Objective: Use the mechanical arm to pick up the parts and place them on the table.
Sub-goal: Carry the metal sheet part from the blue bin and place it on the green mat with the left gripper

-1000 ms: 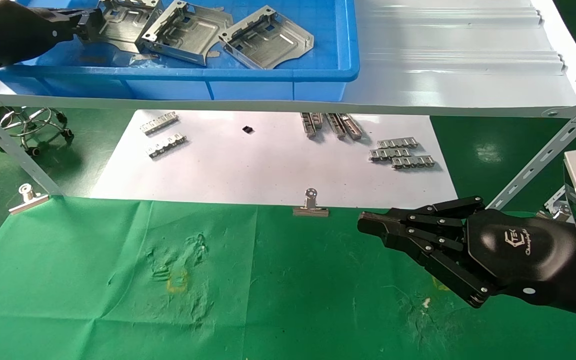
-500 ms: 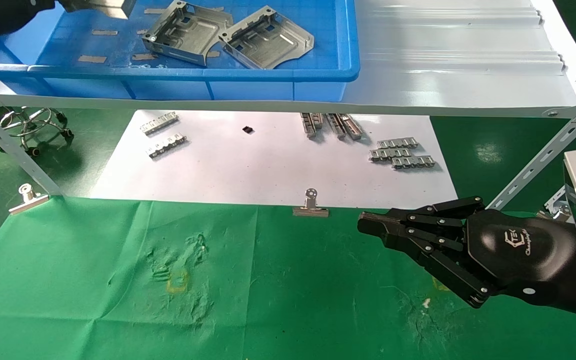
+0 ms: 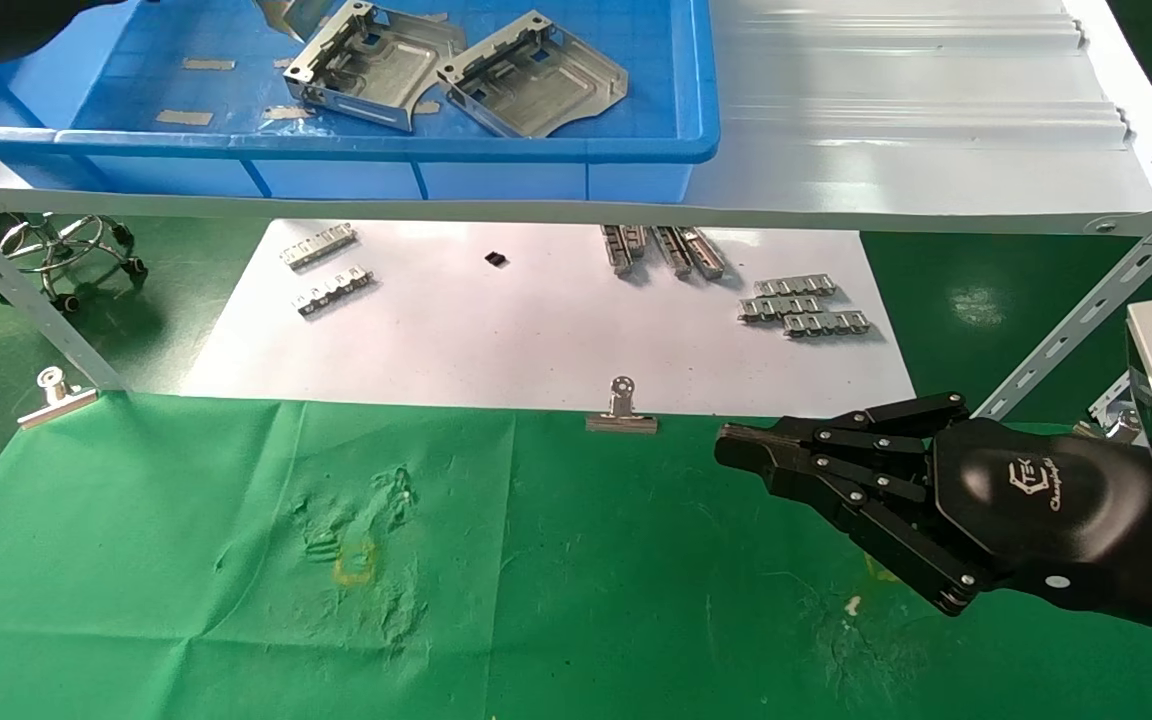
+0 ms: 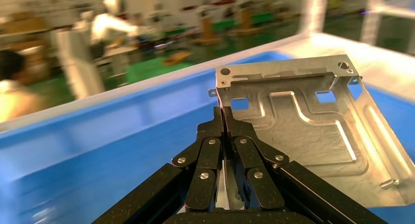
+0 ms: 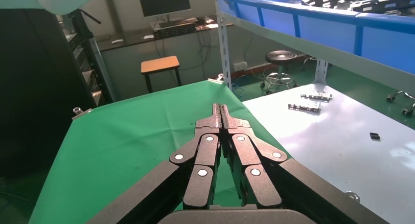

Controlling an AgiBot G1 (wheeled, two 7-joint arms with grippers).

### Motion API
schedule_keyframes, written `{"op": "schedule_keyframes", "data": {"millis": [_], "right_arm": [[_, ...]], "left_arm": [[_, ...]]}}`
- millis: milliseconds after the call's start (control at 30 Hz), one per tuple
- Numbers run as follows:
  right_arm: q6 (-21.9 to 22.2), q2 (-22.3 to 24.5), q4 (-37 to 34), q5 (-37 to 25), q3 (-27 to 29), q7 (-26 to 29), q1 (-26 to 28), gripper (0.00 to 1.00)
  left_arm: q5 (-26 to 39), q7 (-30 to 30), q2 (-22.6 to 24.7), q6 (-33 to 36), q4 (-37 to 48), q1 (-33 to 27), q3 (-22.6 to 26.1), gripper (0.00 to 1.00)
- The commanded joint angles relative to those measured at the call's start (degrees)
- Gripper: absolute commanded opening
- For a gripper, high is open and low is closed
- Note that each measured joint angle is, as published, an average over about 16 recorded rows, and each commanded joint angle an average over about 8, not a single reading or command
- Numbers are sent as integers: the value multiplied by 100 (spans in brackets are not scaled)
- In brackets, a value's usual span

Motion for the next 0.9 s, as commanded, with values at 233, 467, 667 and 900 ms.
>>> {"op": "schedule_keyframes", "data": {"millis": [233,467,667,900], "right_arm": [[0,0,0,0,0,0,0,0],[0,0,0,0,0,0,0,0],[0,0,0,0,0,0,0,0],[0,0,0,0,0,0,0,0]], "left_arm": [[-294,503,-280,1313,-221,200,-25,0],[-362,1358,-375,2483,96,175,54,0],[-410,2063,-423,3034,323,205,238,0],[-505,2712,-628,3069,60,434,653,0]]}}
